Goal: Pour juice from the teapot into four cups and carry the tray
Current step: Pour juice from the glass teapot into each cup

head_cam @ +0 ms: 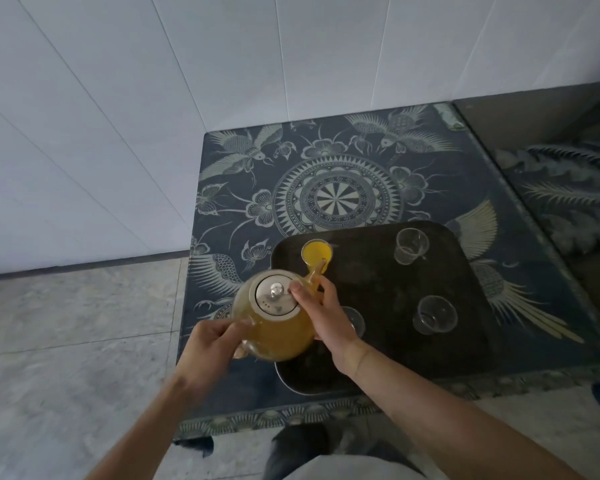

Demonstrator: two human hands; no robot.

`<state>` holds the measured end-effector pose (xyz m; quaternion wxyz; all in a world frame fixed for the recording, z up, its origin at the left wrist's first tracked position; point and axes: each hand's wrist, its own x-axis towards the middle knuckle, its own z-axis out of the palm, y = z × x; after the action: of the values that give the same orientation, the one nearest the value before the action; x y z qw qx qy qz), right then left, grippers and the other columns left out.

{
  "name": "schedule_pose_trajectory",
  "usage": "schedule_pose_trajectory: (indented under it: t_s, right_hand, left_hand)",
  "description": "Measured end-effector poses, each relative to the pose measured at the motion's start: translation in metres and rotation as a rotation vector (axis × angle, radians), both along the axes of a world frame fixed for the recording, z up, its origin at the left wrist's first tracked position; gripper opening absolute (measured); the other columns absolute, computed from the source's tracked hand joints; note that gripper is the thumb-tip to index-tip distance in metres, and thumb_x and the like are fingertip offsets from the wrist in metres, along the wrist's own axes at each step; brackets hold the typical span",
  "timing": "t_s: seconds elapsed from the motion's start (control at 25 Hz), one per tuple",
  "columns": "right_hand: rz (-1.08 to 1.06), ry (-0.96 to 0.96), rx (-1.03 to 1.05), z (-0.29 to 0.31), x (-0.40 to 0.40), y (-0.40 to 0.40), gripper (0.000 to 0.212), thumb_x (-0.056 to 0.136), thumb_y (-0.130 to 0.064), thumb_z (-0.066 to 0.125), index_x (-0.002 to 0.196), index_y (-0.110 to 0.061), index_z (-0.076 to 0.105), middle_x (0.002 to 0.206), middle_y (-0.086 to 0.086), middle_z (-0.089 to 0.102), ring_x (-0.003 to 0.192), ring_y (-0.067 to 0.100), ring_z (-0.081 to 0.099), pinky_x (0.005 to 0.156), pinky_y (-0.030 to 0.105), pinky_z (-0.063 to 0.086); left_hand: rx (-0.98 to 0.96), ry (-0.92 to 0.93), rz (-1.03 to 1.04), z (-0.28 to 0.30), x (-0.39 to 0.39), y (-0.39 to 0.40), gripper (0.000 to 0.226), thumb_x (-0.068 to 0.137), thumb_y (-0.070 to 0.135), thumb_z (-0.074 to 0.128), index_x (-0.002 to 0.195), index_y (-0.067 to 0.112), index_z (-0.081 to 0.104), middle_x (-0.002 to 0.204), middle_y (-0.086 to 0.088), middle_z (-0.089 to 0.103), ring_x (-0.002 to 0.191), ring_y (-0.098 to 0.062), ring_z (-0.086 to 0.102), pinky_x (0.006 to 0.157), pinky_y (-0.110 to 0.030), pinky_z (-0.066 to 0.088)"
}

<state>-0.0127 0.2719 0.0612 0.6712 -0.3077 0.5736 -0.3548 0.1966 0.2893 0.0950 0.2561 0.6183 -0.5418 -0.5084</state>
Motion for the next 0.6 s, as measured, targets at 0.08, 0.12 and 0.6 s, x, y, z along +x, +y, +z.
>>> schedule_pose_trajectory:
  t_s: [0.08,0.12,0.6]
  right_hand:
    - [0.023,0.005,-0.003,-0.001,-0.004,0.012,0.116,0.059,-0.084,0.070,0.155,-0.034,0.027,0.140,-0.005,0.056,0.125,0.017,0.055,0.112,0.052,0.043]
    - [0.039,0.003,-0.006,-0.001,-0.006,0.018,0.112,0.062,-0.083,0.070,0.154,-0.034,0.028,0.138,-0.006,0.057,0.122,0.014,0.056,0.110,0.049,0.045]
    - [0.089,-0.090,0.075,-0.016,-0.024,0.069,0.093,0.064,-0.072,0.067,0.144,-0.035,0.035,0.123,-0.005,0.063,0.112,0.017,0.062,0.097,0.043,0.053]
  left_hand:
    - [-0.014,-0.027,0.034,-0.001,-0.003,0.016,0.047,0.074,0.056,0.059,0.048,0.020,0.044,0.047,-0.001,0.034,0.046,-0.017,0.028,0.044,-0.028,0.029]
    - [-0.021,-0.043,0.048,-0.002,-0.006,0.024,0.046,0.073,0.056,0.059,0.046,0.022,0.044,0.045,0.000,0.034,0.045,-0.016,0.029,0.044,-0.027,0.028]
    - [0.164,-0.148,0.162,0.008,-0.033,0.090,0.060,0.071,0.054,0.063,0.060,-0.004,0.052,0.047,-0.004,0.031,0.045,-0.019,0.029,0.043,-0.073,0.043]
